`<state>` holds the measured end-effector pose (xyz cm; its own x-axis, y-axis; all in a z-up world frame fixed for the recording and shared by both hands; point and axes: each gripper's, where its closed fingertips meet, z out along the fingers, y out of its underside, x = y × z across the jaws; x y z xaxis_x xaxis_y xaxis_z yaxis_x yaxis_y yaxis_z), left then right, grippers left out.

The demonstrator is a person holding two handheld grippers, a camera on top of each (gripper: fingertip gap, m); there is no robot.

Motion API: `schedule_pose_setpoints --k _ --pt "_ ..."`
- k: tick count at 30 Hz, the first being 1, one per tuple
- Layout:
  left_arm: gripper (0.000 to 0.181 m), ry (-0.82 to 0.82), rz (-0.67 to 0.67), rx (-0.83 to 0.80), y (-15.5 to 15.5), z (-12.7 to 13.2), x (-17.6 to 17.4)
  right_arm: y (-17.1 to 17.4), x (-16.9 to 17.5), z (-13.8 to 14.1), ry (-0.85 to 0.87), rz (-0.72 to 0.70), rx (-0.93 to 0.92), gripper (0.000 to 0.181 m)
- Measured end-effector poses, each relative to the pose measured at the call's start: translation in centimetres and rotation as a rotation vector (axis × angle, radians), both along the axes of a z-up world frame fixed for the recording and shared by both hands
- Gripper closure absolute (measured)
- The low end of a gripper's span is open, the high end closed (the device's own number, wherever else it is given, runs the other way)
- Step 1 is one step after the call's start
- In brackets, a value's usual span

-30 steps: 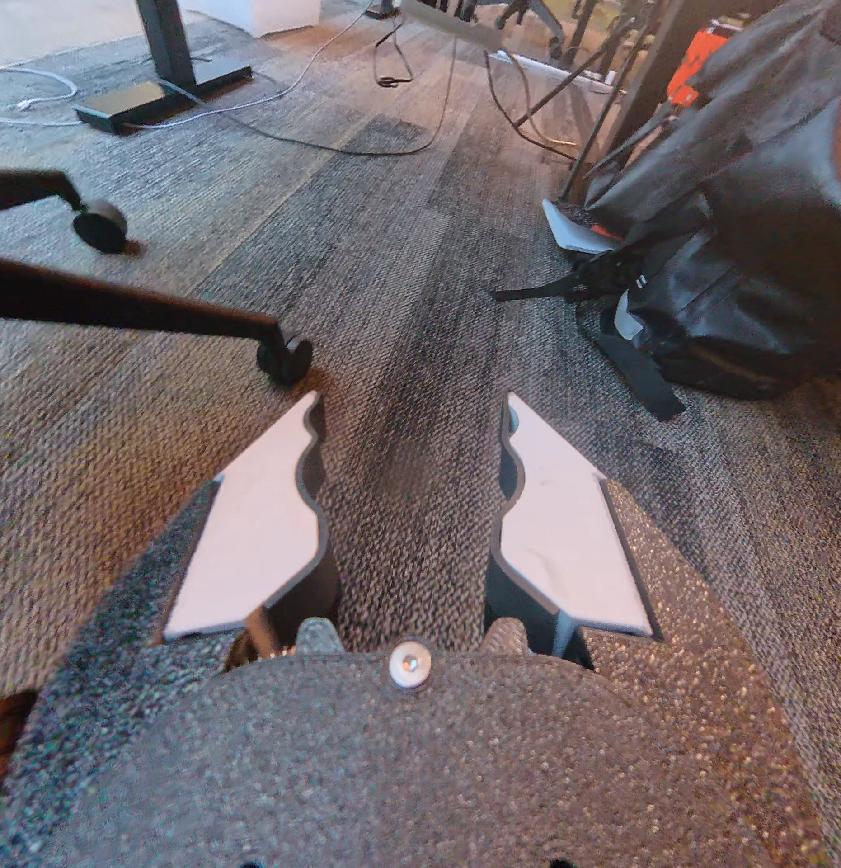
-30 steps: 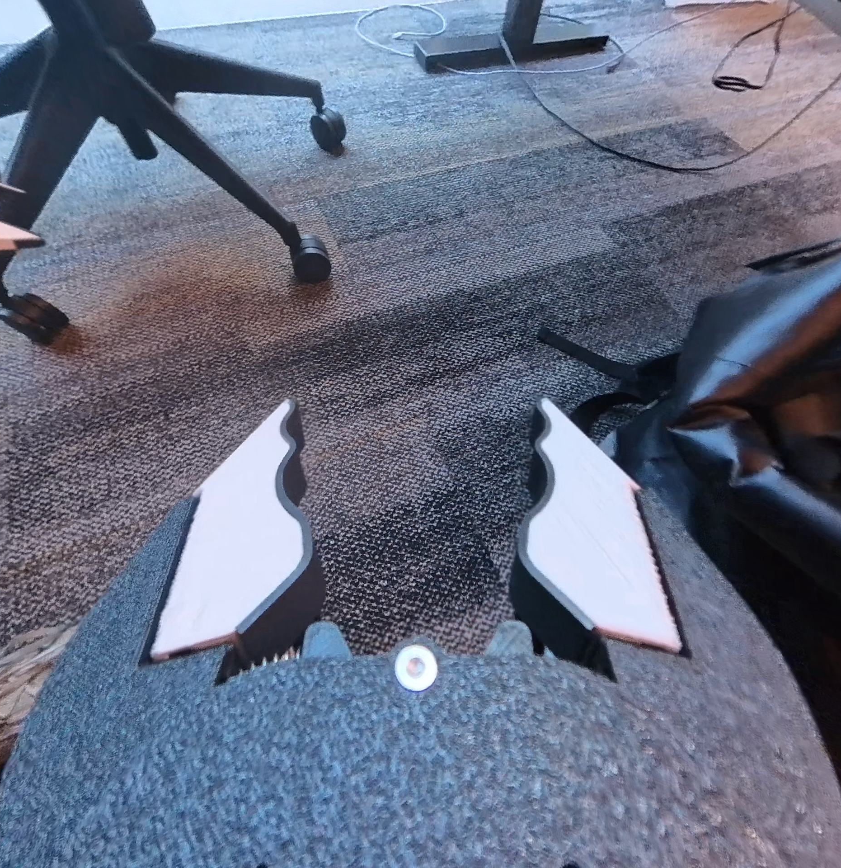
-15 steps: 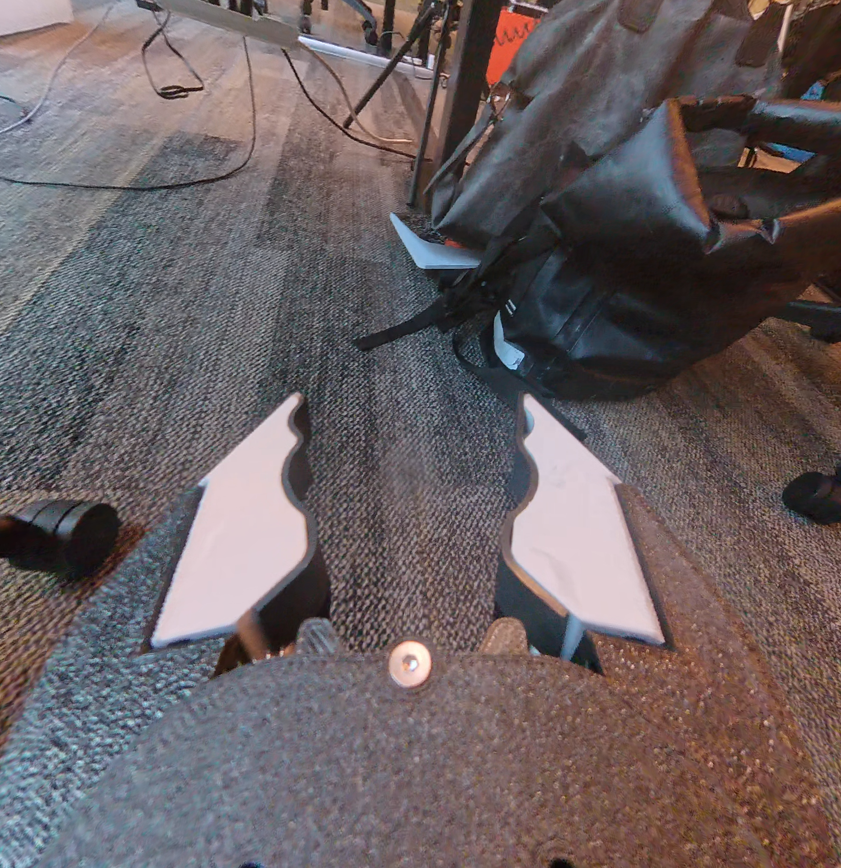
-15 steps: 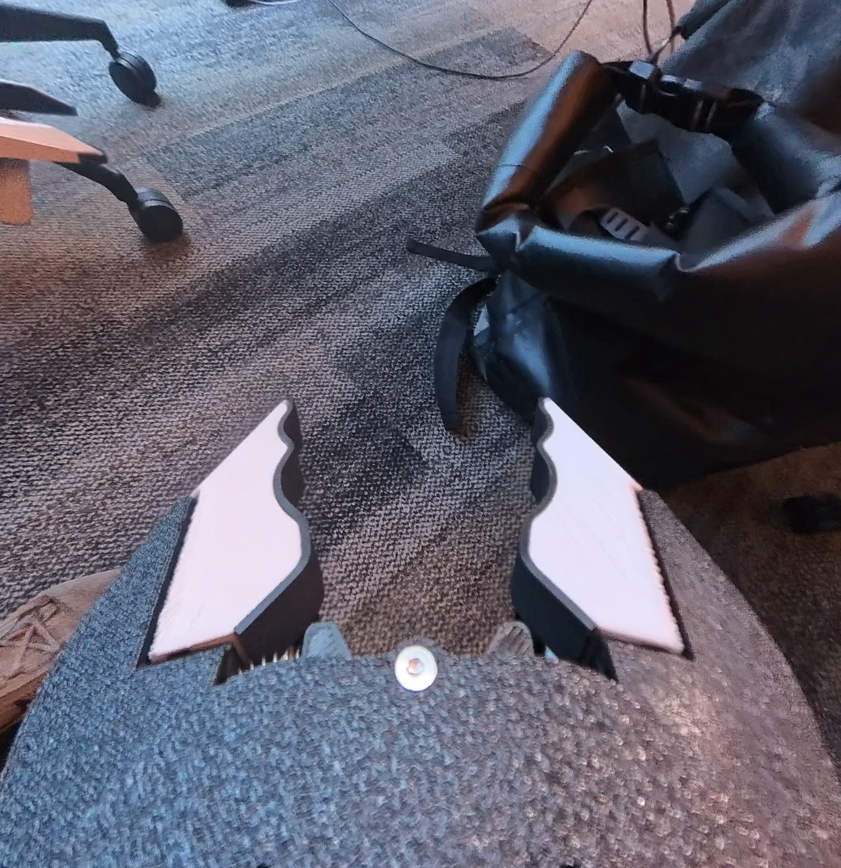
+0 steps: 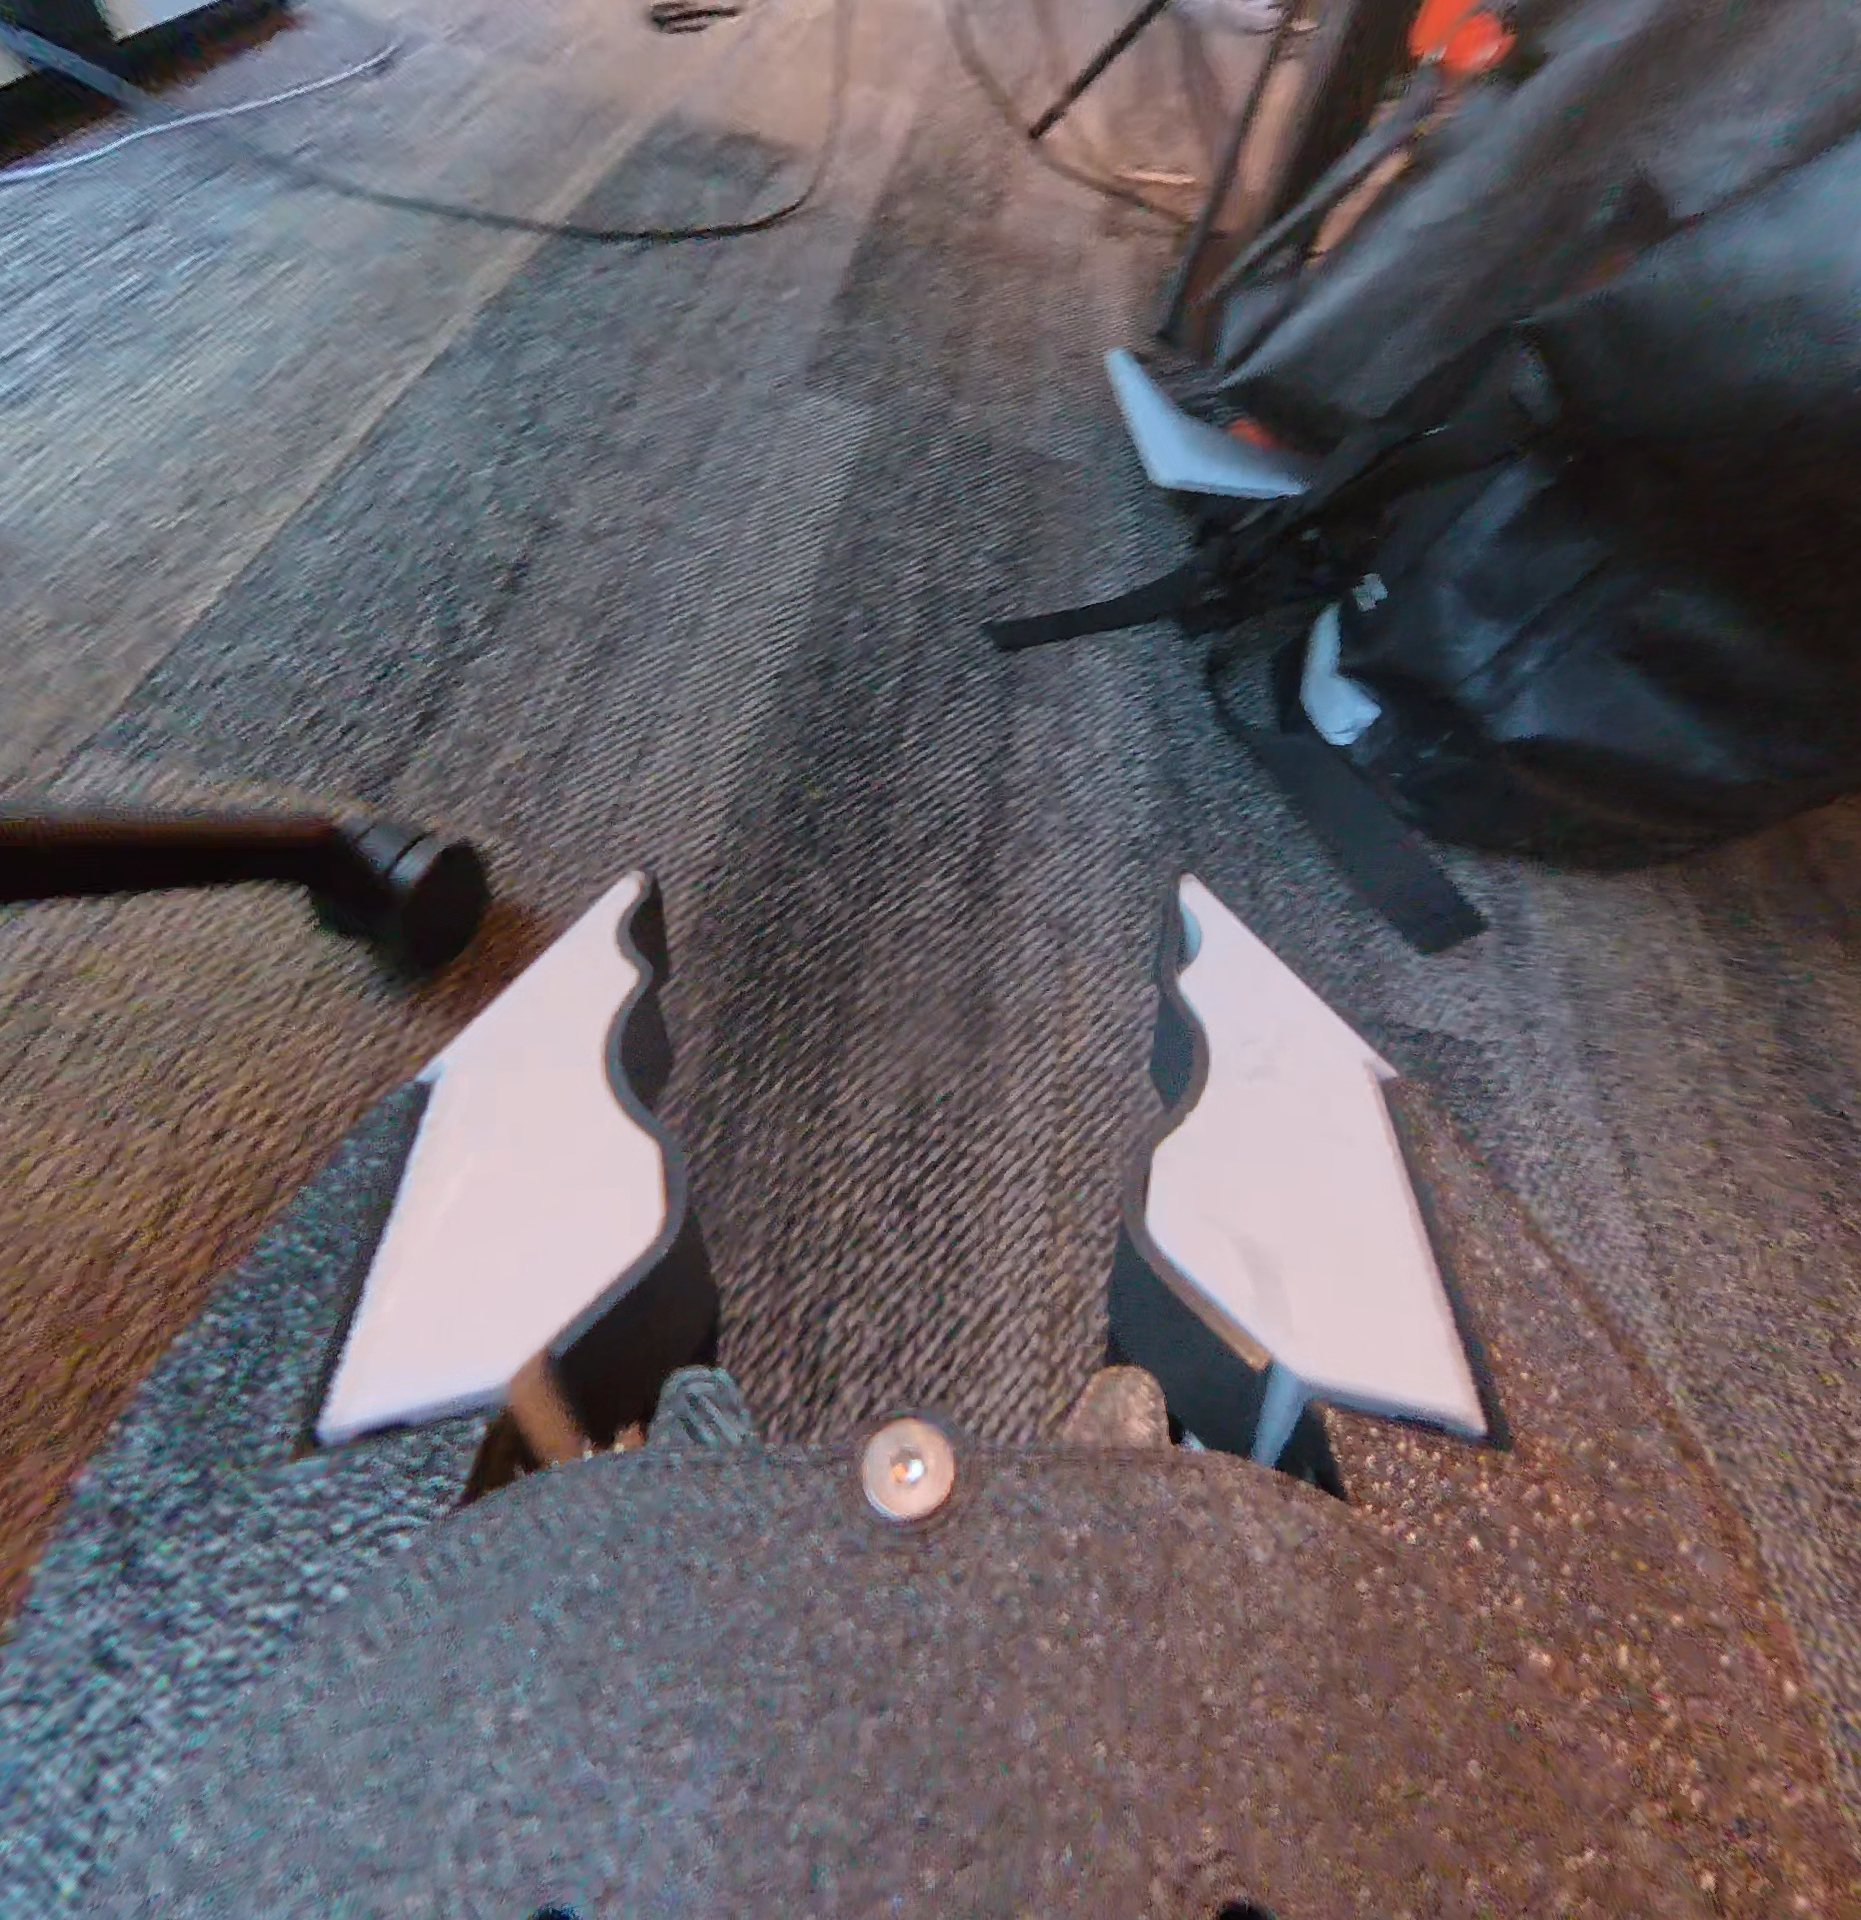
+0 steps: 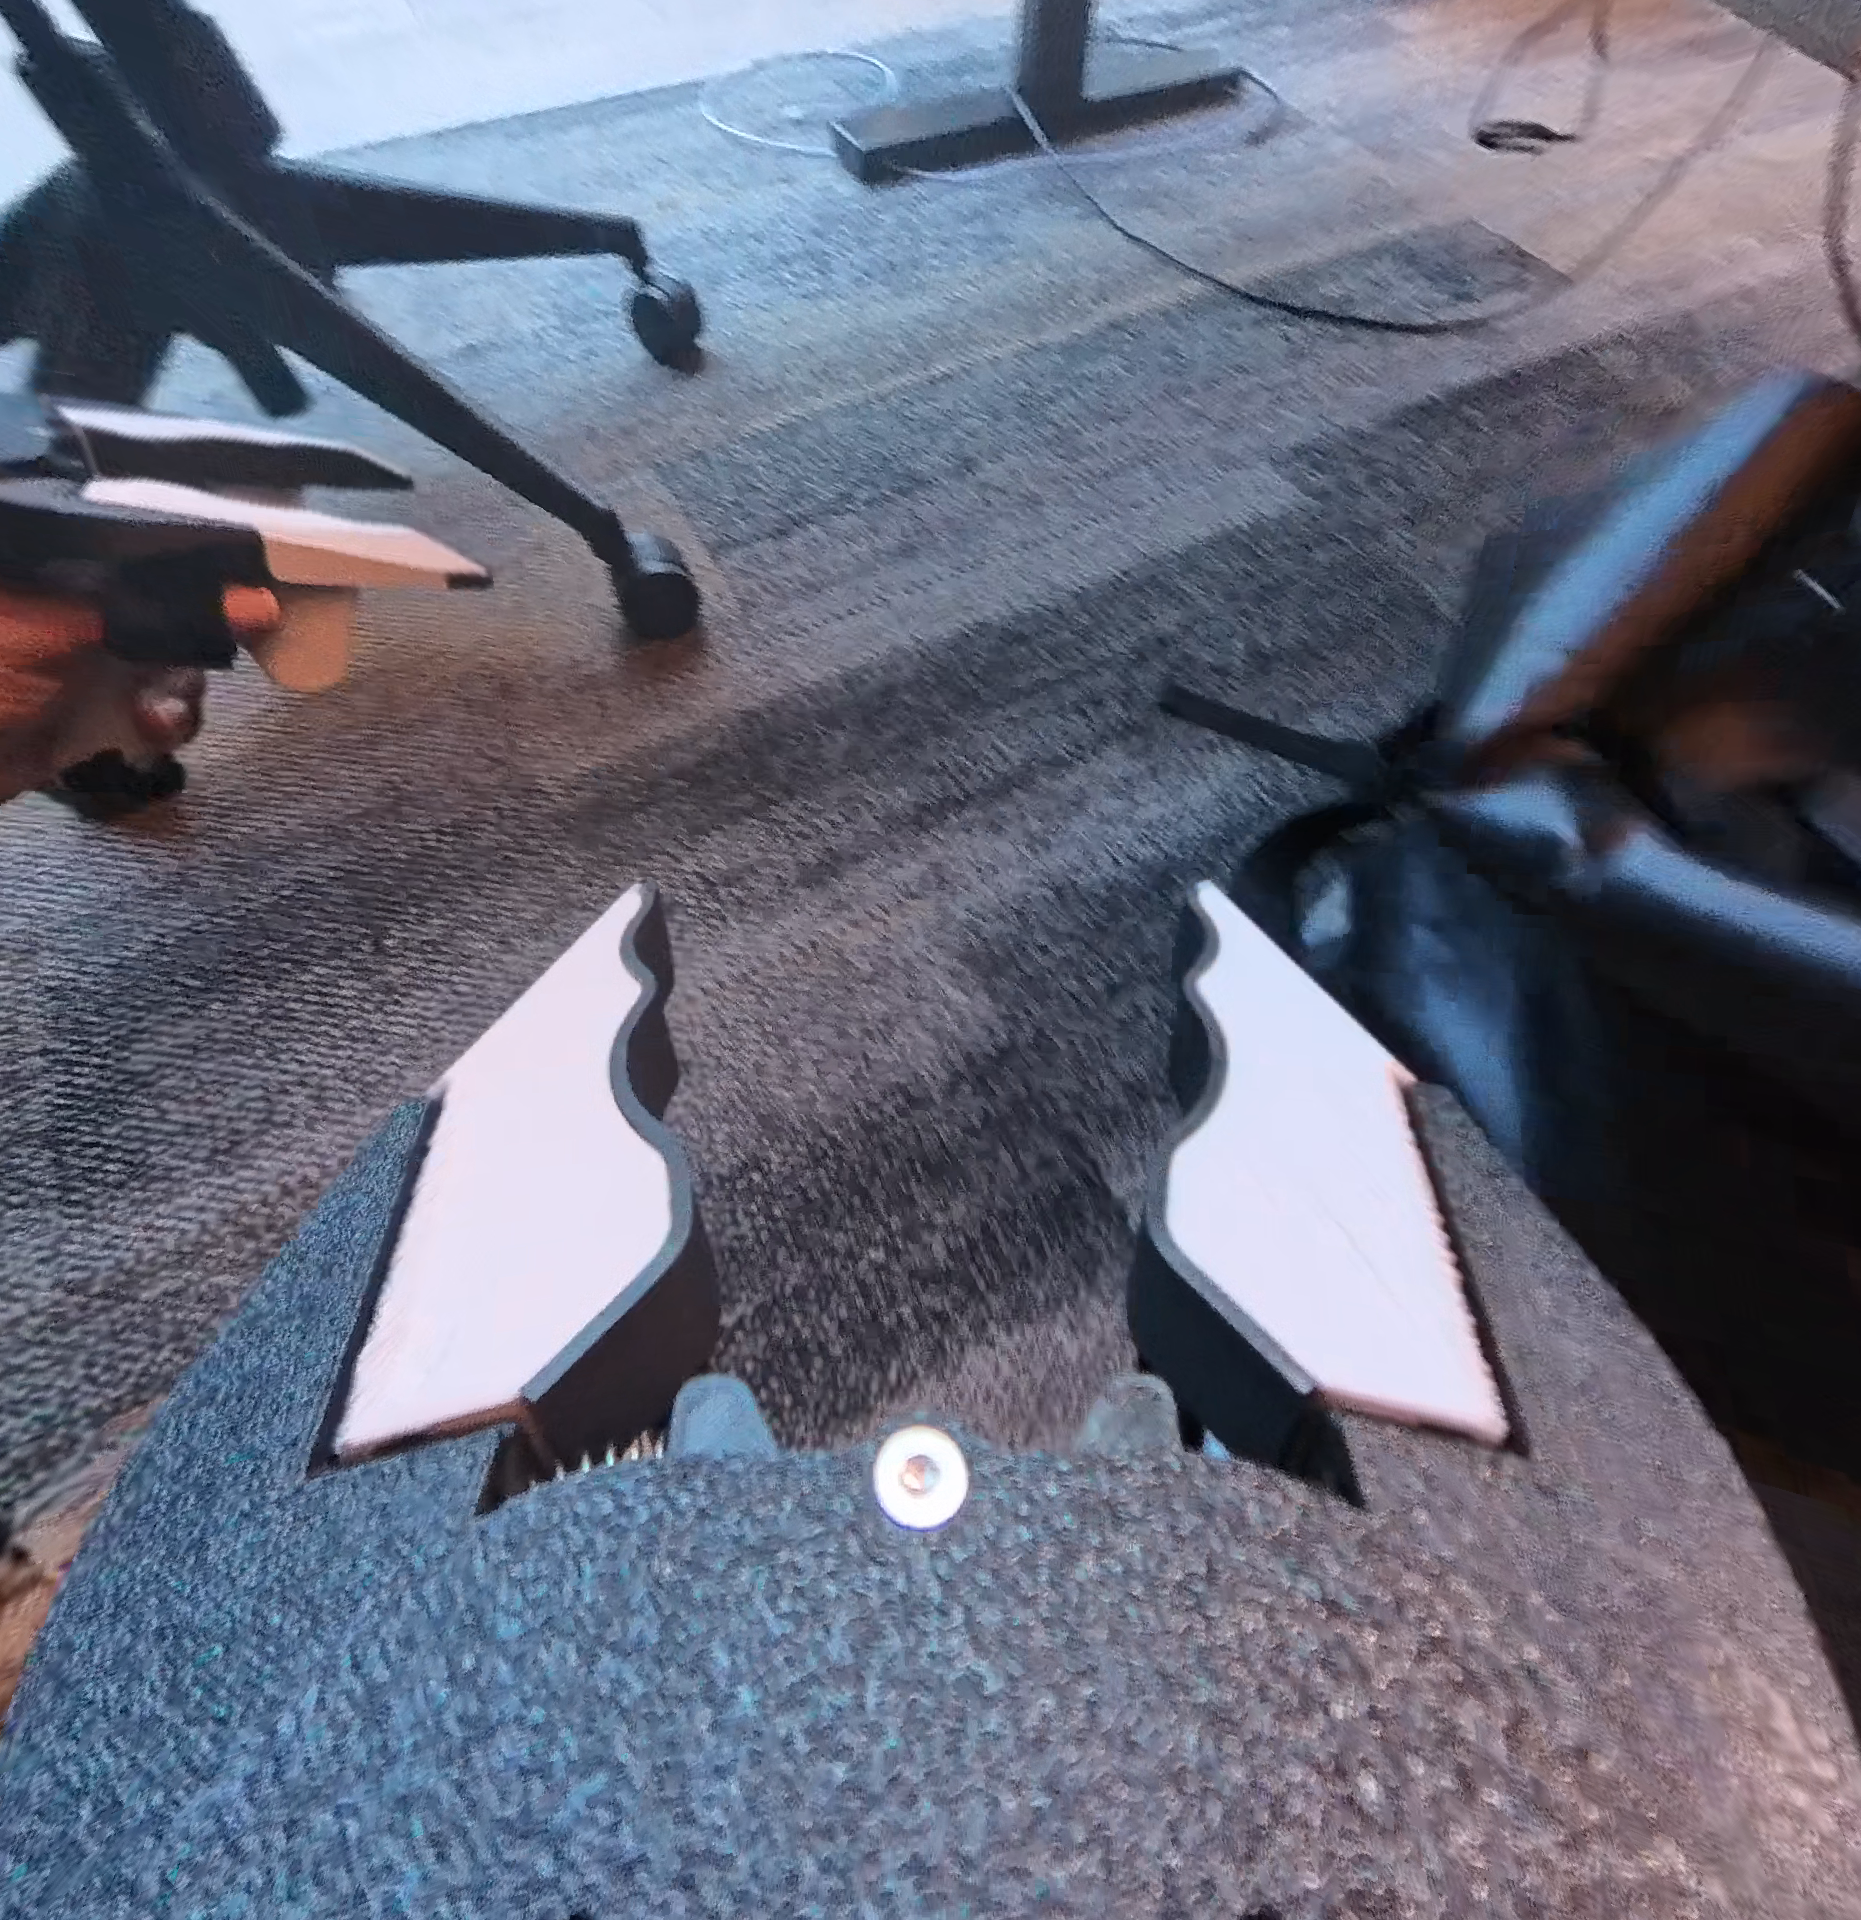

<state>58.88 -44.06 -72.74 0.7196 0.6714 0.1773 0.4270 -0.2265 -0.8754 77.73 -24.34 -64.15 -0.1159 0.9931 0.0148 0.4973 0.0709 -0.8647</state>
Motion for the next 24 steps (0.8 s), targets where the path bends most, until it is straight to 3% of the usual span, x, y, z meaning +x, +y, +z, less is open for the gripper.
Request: schedule_pose_setpoints --k 5,10,17,24 --pt "0.086 -0.044 0.086 -0.055 -6.7 -1.4 0.3 -5.0 -4.9 -1.0 0.039 0.203 -0.017 0.073" --pt "0.084 -0.071 0.122 -0.066 -10.4 -2.7 1.7 -5.5 -5.7 -4.7 -0.019 0.268 0.007 0.057" --pt "0.088 -0.034 0.134 -0.009 -9.2 -1.2 2.1 -4.2 -6.1 -6.2 -0.029 0.253 0.035 0.058" --pt "0.088 -0.03 0.049 0.038 -5.5 4.0 1.0 -2.7 -6.5 -3.8 0.023 0.18 0.042 0.069"
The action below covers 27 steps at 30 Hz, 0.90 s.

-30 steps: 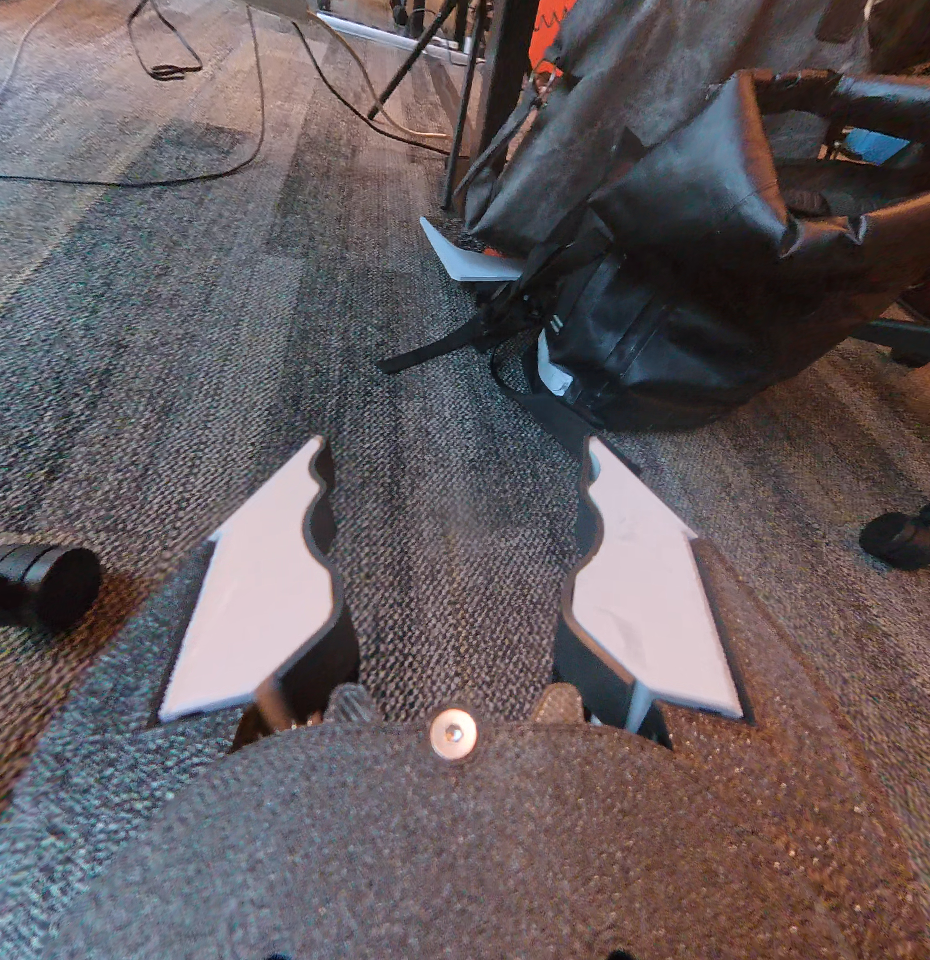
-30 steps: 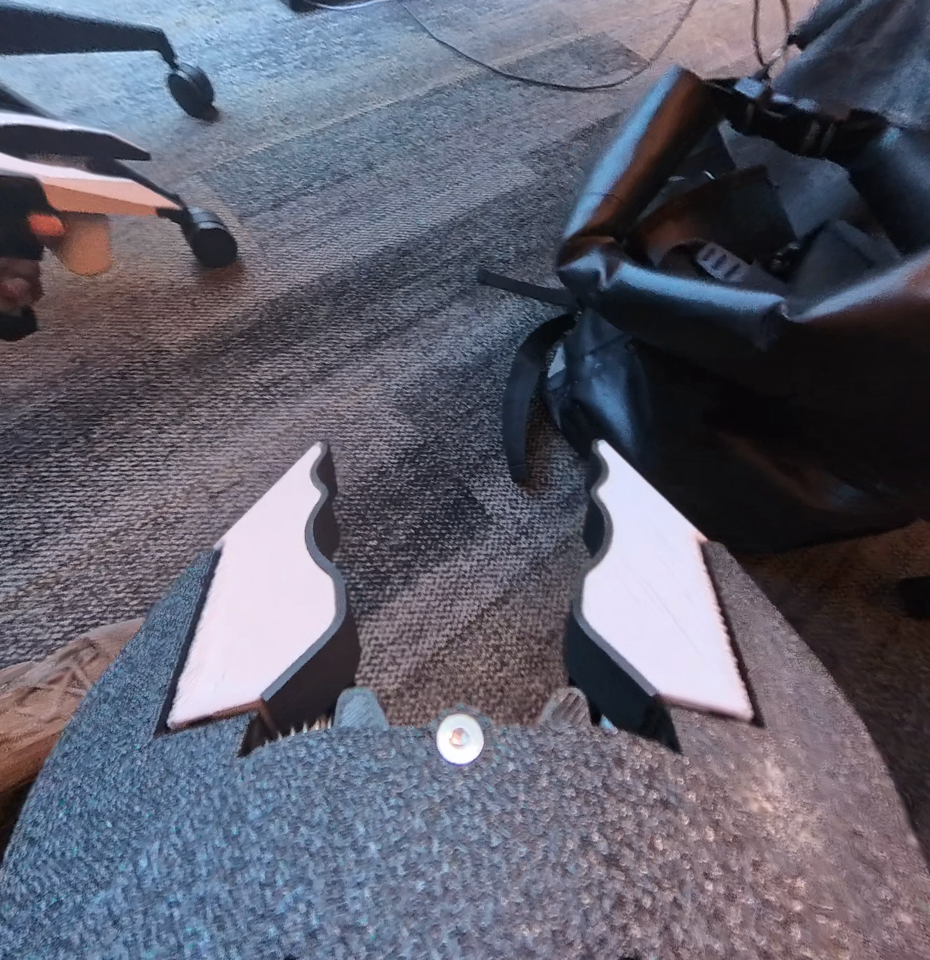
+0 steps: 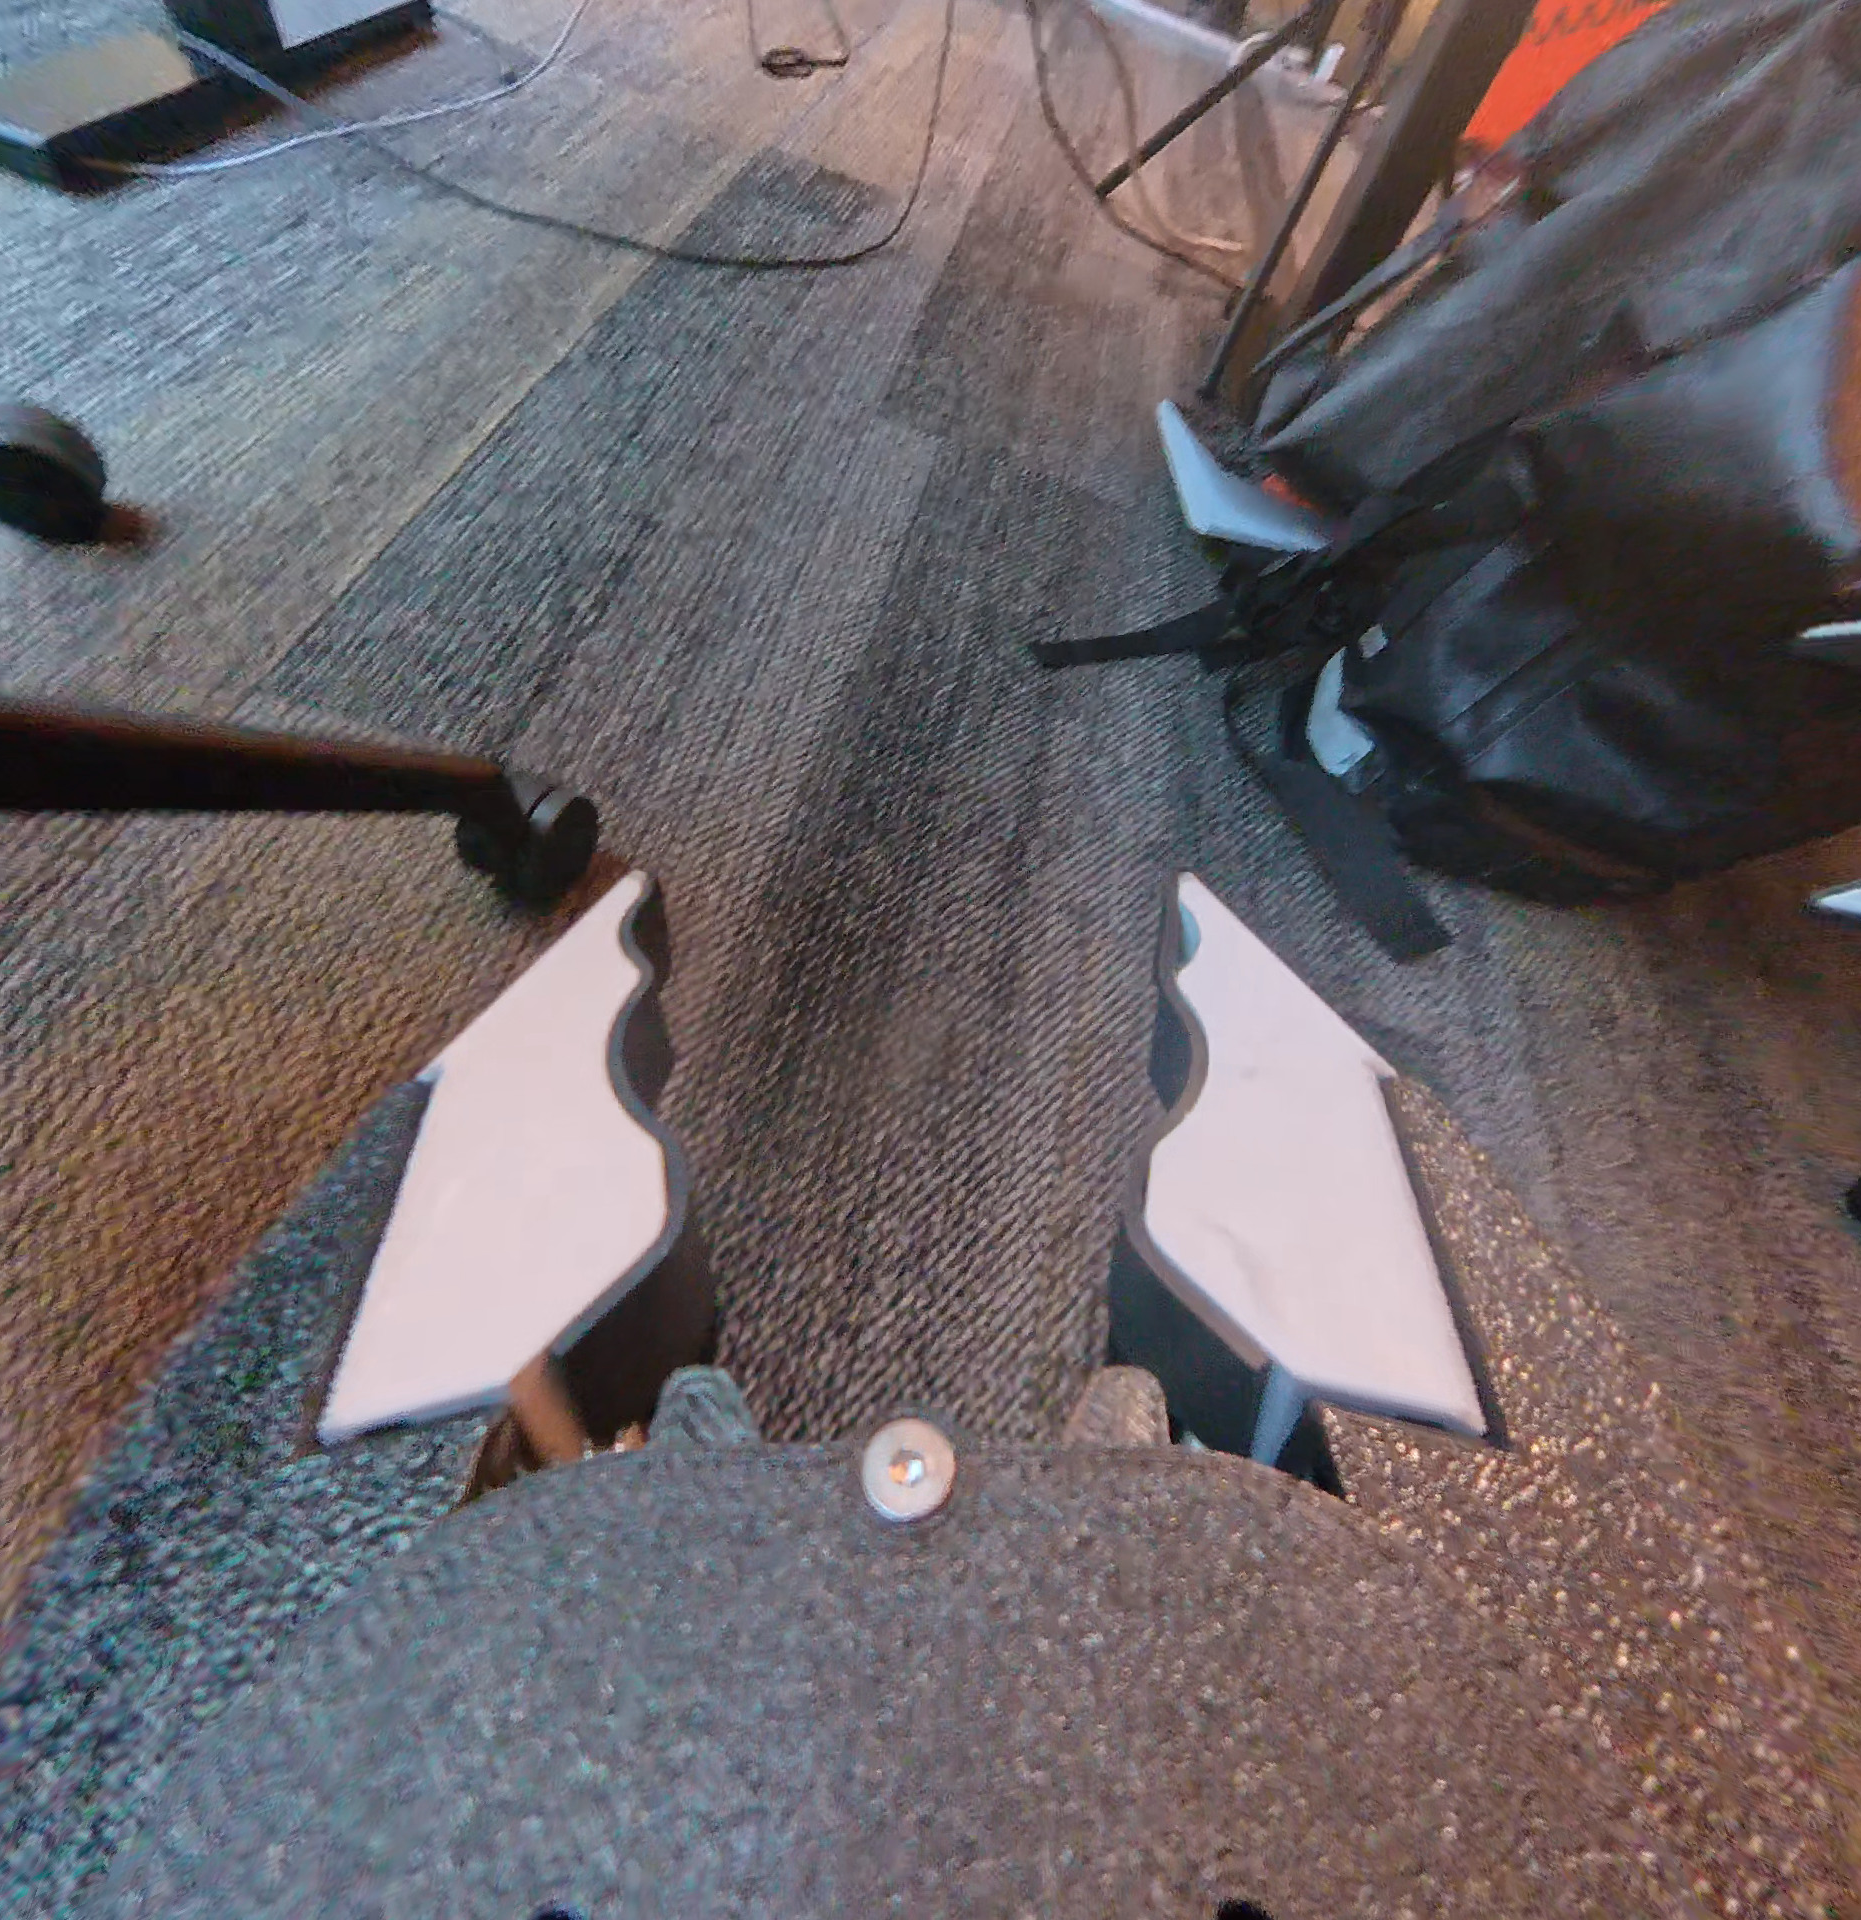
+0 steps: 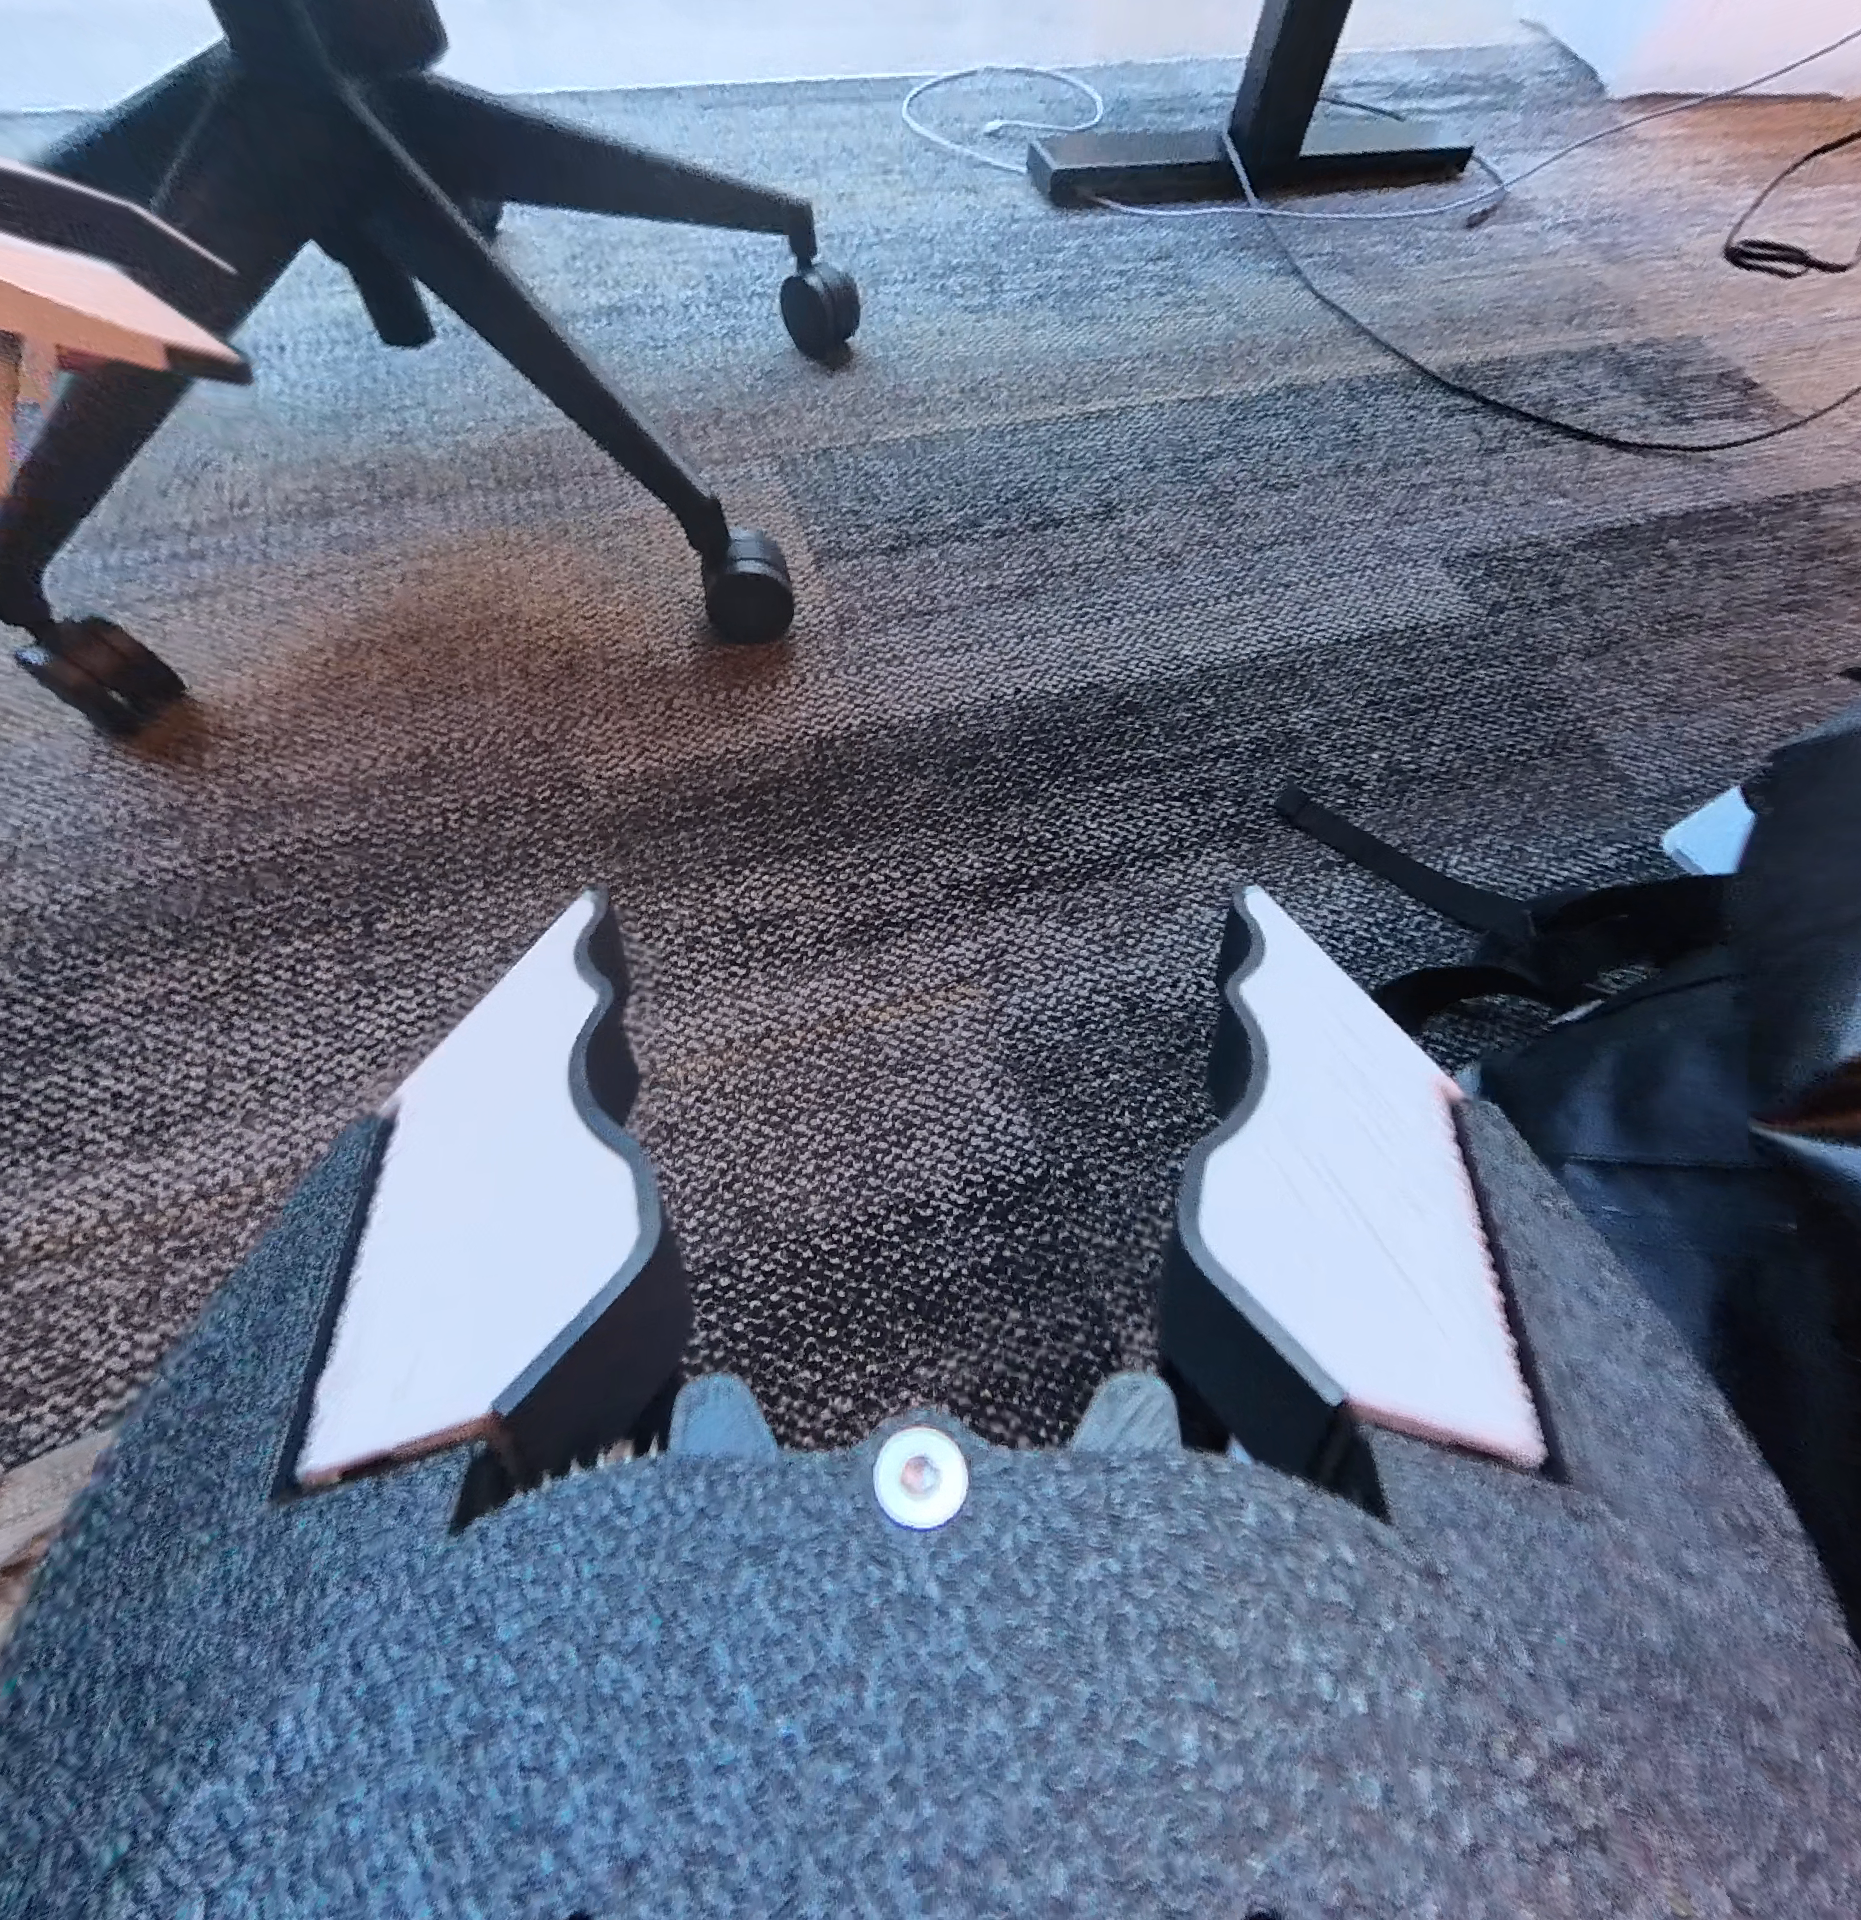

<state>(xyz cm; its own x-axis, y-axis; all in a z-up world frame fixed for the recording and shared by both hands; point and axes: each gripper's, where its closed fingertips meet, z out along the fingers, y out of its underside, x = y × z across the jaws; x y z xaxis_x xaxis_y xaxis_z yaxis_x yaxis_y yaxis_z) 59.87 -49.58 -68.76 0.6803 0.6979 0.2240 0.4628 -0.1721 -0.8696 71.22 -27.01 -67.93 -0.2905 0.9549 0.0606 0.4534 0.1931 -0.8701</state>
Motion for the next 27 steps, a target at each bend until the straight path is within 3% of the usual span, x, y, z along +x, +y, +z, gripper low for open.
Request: schedule_pose_setpoints --k 3,9,14,20,27 --pt "0.082 -0.015 -0.073 0.011 3.0 3.0 -0.4 0.7 0.1 2.0 -0.006 -0.028 -0.001 0.073" --pt "0.097 0.05 -0.206 -0.012 7.7 11.0 -1.5 1.8 0.2 8.1 -0.018 -0.072 -0.068 0.075" --pt "0.108 0.063 -0.258 -0.001 9.9 17.8 -2.9 1.7 -0.6 13.3 -0.066 -0.057 -0.154 0.071" --pt "0.116 0.06 -0.277 0.045 12.4 26.7 -4.9 3.7 -2.1 20.5 -0.085 -0.166 -0.212 0.065" --pt "0.116 0.031 -0.359 0.025 18.7 31.3 -3.8 7.4 1.9 23.8 -0.109 -0.349 -0.345 0.069"
